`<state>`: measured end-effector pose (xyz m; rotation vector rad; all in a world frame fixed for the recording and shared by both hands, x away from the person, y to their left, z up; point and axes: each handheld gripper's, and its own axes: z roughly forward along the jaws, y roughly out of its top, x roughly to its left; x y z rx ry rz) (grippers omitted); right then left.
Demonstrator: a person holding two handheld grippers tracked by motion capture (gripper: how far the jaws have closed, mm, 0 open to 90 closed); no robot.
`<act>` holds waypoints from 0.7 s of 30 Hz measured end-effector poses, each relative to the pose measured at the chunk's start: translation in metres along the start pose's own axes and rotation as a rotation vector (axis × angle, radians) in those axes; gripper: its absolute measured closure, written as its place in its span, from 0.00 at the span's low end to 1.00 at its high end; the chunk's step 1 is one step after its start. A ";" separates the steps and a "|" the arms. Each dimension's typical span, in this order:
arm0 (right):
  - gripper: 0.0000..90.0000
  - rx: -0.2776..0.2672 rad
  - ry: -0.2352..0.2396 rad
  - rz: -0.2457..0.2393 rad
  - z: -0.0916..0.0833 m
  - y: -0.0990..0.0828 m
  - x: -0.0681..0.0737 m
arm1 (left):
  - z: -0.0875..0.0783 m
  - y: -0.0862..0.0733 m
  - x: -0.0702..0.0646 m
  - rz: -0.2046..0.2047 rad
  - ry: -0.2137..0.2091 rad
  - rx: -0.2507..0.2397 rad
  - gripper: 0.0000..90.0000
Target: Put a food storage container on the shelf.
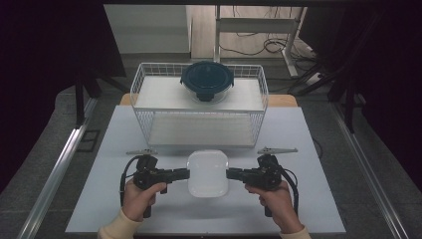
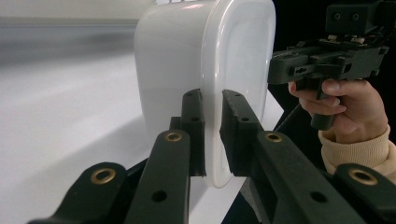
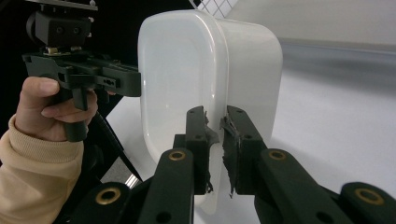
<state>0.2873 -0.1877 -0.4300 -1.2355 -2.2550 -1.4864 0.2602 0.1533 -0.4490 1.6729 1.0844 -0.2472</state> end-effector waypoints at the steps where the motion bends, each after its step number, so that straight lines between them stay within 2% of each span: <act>1: 0.89 -0.002 0.000 -0.003 -0.001 0.001 0.001 | -0.001 0.001 -0.002 0.005 0.005 0.000 0.90; 11: 0.89 -0.029 0.000 -0.039 -0.006 0.016 0.010 | -0.009 0.018 -0.008 0.046 0.009 -0.010 0.90; 21: 0.89 -0.061 -0.004 -0.079 -0.016 0.039 0.022 | -0.020 0.044 -0.022 0.097 0.023 -0.027 0.90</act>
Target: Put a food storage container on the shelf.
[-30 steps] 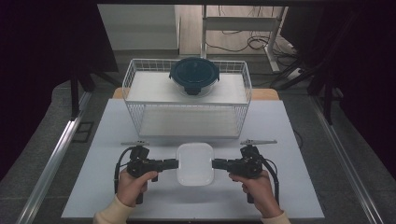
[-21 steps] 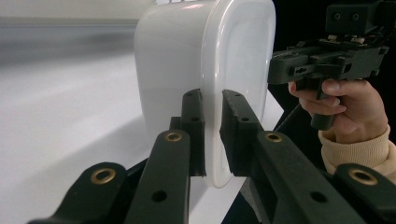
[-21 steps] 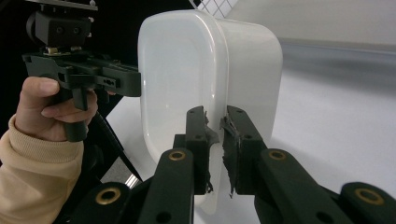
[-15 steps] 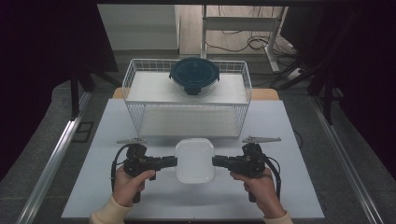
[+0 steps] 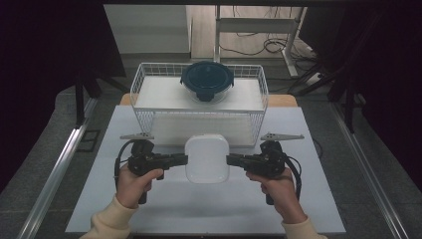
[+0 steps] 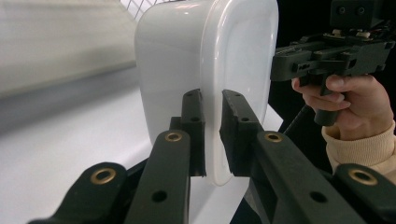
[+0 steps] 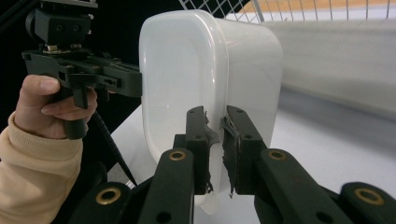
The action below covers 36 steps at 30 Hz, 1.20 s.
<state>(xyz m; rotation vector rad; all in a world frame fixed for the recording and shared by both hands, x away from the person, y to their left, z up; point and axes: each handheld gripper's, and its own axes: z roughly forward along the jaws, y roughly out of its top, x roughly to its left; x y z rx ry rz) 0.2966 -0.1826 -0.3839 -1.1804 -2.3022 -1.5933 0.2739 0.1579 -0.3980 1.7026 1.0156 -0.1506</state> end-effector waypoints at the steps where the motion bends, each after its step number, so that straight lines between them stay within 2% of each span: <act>1: 0.89 -0.002 -0.001 -0.004 -0.001 0.002 0.001 | -0.001 0.003 -0.001 0.007 -0.002 -0.002 0.90; 18: 0.89 -0.040 -0.002 -0.045 -0.013 0.045 0.013 | -0.015 0.045 -0.014 0.058 0.004 -0.030 0.90; 28: 0.89 -0.047 -0.002 -0.059 -0.015 0.070 0.017 | -0.023 0.070 -0.017 0.068 0.010 -0.041 0.90; 36: 0.89 -0.056 -0.022 -0.087 -0.021 0.093 0.025 | -0.030 0.094 -0.023 0.093 0.022 -0.043 0.90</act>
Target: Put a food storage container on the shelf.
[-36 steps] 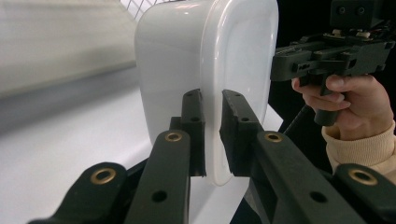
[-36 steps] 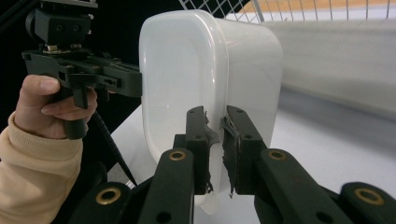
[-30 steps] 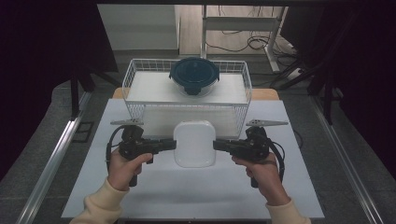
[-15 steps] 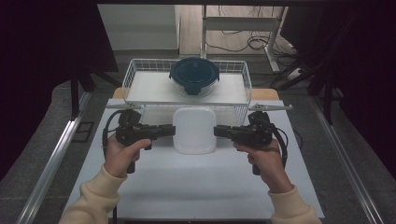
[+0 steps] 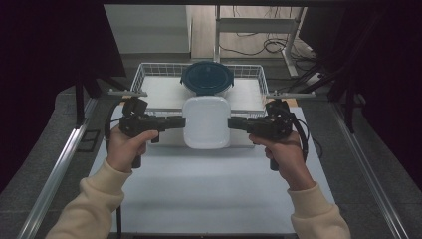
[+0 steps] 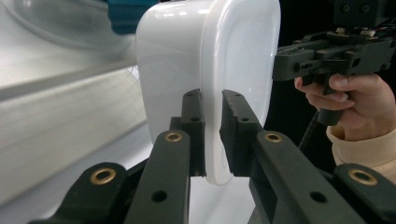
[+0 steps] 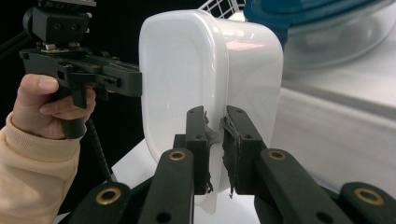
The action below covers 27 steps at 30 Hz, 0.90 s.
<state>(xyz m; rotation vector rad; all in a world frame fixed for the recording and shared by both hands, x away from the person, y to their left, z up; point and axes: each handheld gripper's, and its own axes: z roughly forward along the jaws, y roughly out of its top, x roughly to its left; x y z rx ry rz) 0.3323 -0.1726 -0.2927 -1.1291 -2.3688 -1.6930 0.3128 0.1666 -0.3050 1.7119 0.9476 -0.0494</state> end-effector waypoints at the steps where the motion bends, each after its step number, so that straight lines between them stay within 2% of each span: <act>1: 0.89 -0.002 -0.002 -0.003 0.000 0.003 0.000 | -0.001 0.003 0.000 0.002 -0.001 -0.002 0.90; 17: 0.89 -0.002 -0.004 -0.019 -0.004 0.058 -0.002 | -0.007 0.052 0.003 -0.001 -0.012 -0.007 0.90; 24: 0.89 -0.007 -0.001 -0.011 -0.004 0.077 -0.004 | -0.010 0.075 0.006 0.000 -0.013 -0.008 0.90; 27: 0.89 -0.010 0.003 -0.008 -0.003 0.087 -0.004 | -0.014 0.084 0.005 0.008 -0.009 -0.023 0.90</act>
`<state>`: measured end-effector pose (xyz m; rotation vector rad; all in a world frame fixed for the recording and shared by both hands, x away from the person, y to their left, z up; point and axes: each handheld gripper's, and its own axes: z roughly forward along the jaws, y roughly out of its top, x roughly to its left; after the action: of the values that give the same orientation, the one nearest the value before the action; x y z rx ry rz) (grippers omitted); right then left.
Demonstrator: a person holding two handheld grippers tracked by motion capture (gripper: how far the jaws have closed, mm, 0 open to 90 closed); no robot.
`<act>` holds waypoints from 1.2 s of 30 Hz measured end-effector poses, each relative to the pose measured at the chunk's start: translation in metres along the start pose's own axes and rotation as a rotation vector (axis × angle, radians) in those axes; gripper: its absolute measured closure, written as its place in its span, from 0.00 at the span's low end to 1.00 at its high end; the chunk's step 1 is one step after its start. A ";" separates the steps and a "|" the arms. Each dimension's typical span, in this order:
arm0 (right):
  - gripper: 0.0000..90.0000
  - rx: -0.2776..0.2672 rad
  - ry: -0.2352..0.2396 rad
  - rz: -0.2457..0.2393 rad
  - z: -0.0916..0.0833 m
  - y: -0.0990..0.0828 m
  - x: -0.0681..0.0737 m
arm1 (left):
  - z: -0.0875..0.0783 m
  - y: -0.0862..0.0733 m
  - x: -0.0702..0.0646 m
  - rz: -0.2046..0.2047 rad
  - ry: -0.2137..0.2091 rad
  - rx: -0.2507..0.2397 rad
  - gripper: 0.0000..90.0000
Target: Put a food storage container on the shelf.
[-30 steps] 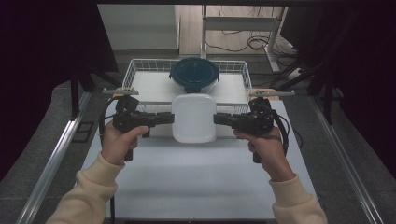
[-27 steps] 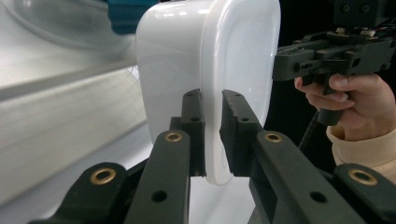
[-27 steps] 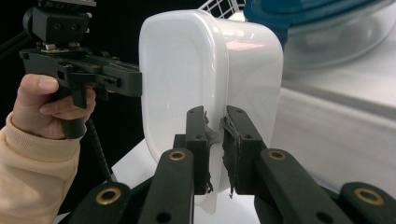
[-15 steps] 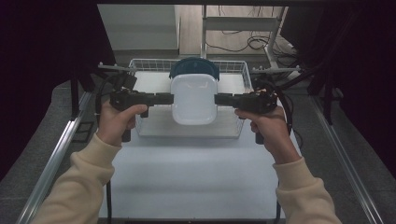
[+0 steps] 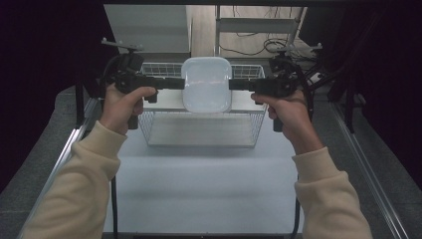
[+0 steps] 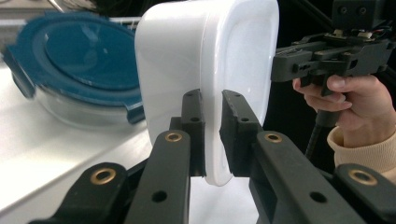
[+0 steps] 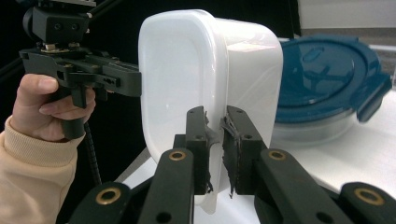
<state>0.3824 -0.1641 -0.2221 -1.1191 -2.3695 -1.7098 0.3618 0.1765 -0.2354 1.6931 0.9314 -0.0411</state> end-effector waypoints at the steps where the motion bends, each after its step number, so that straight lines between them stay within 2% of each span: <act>1: 0.89 0.000 0.000 -0.003 0.000 0.003 0.000 | -0.001 0.003 0.000 0.002 0.000 -0.002 0.90; 6: 0.89 0.002 0.000 -0.007 0.001 0.017 -0.001 | -0.002 0.014 0.003 -0.007 -0.001 0.003 0.90; 14: 0.89 0.002 0.030 0.035 0.006 0.031 -0.012 | 0.000 0.033 0.013 -0.022 -0.013 0.019 0.90; 19: 0.89 0.011 0.027 0.056 0.013 0.040 -0.023 | 0.006 0.043 0.023 -0.040 -0.007 0.034 0.90; 25: 0.89 0.022 0.014 0.091 0.024 0.049 -0.036 | 0.016 0.053 0.043 -0.081 -0.003 0.046 0.90; 31: 0.89 0.047 -0.003 0.153 0.039 0.051 -0.055 | 0.032 0.055 0.066 -0.143 0.002 0.065 0.90; 33: 0.88 0.046 0.000 0.183 0.042 0.051 -0.062 | 0.034 0.056 0.072 -0.175 -0.026 0.046 0.89; 36: 0.88 0.037 0.011 0.216 0.045 0.053 -0.070 | 0.037 0.059 0.078 -0.209 -0.035 0.034 0.90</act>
<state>0.4809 -0.1562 -0.2248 -1.3011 -2.1718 -1.5902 0.4661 0.1861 -0.2381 1.6155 1.0830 -0.2268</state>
